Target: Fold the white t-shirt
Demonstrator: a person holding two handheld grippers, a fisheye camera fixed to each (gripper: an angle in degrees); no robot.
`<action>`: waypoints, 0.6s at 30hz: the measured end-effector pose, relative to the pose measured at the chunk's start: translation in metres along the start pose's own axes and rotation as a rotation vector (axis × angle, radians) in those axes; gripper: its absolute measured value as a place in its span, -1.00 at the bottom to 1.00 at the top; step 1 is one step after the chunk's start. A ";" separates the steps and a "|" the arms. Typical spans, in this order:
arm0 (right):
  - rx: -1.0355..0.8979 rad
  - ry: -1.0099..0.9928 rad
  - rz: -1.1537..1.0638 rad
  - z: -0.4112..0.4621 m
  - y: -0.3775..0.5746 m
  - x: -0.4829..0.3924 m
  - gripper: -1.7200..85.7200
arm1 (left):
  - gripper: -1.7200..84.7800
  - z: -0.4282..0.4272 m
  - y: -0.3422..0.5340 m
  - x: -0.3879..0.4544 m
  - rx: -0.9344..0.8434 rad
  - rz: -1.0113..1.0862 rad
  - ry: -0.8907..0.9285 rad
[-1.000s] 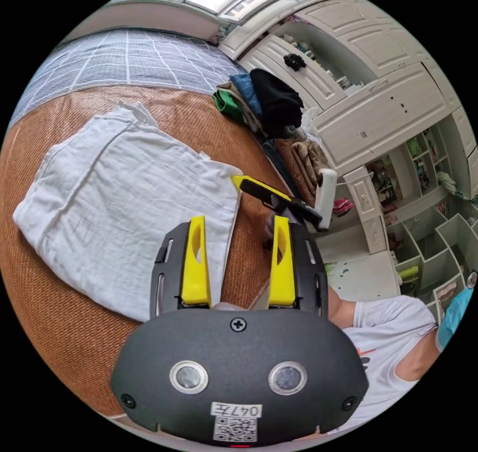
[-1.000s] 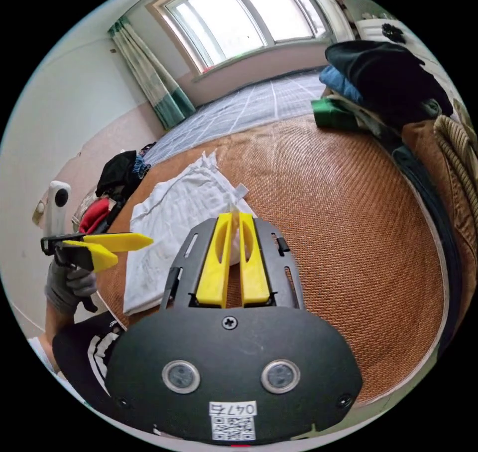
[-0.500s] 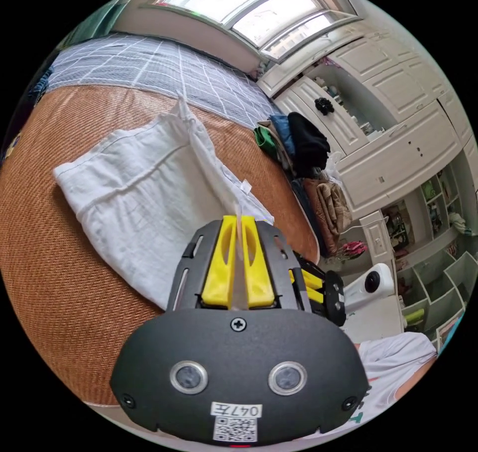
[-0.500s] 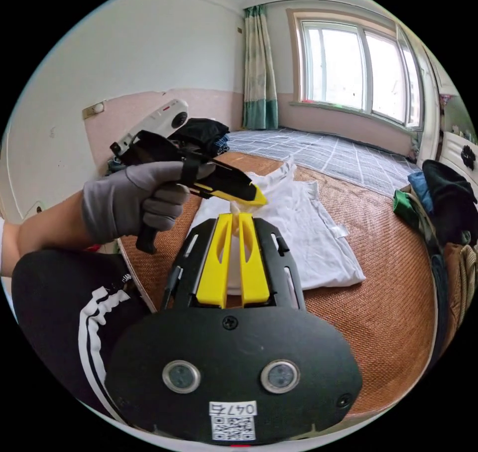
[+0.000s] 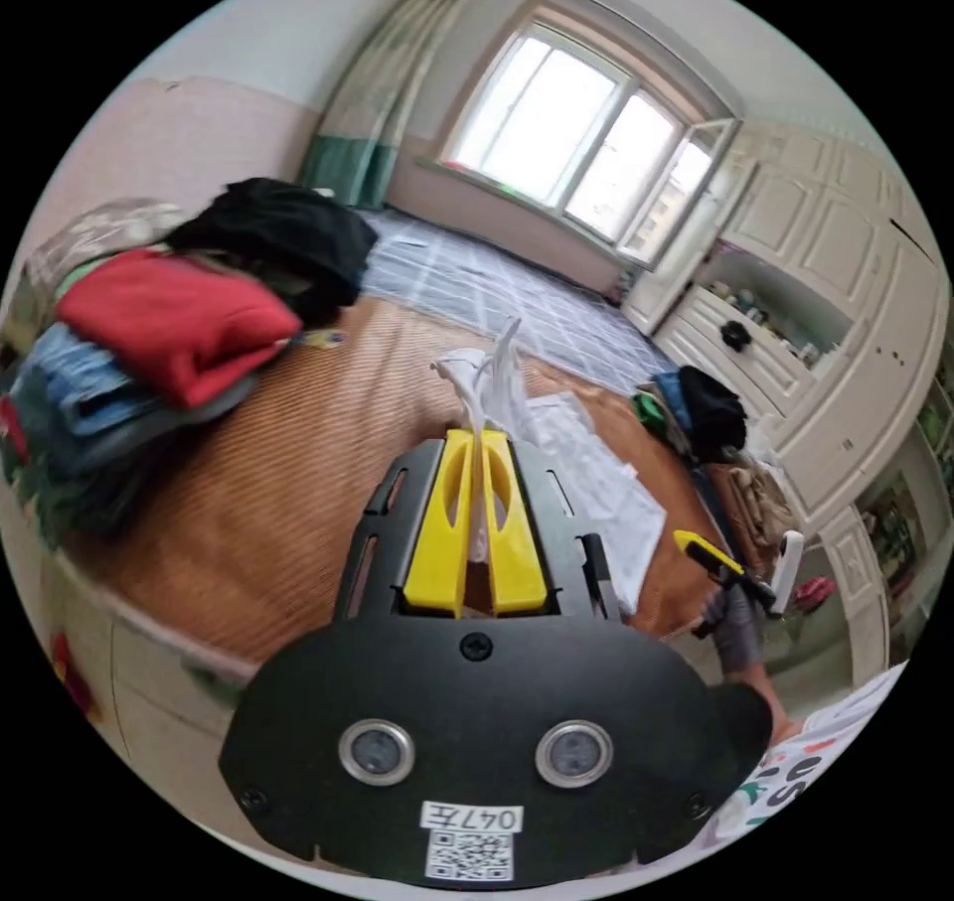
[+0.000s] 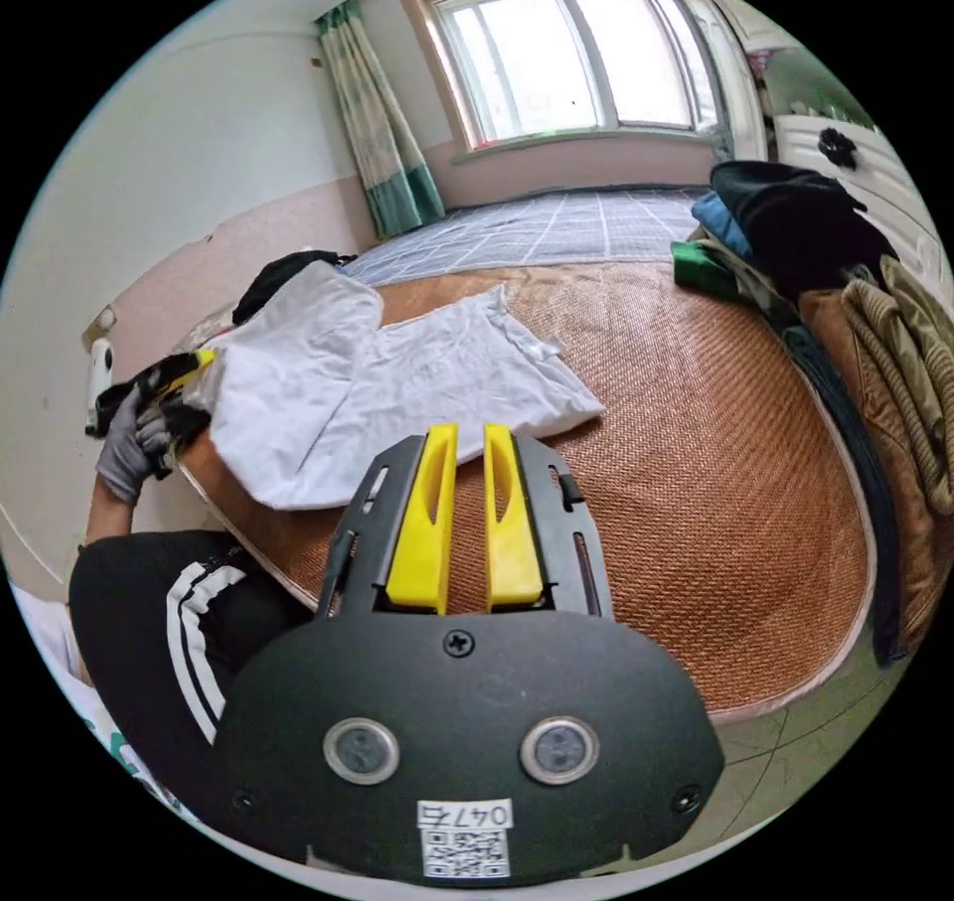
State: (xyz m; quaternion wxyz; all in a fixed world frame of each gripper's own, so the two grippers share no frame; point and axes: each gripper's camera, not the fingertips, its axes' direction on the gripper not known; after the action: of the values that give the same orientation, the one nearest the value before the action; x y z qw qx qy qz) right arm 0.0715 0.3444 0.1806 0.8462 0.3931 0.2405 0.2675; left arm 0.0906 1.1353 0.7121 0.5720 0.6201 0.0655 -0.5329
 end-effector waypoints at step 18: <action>-0.271 0.112 -0.204 0.119 -0.094 -0.010 -0.97 | -0.98 -0.004 0.049 -0.008 -0.424 0.225 -0.144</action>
State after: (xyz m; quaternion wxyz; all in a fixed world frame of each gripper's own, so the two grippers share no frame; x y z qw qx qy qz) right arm 0.1621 0.2232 0.1764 0.8995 0.2334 0.2876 0.2319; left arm 0.1230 1.1259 0.7480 0.7482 0.4499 0.0656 -0.4831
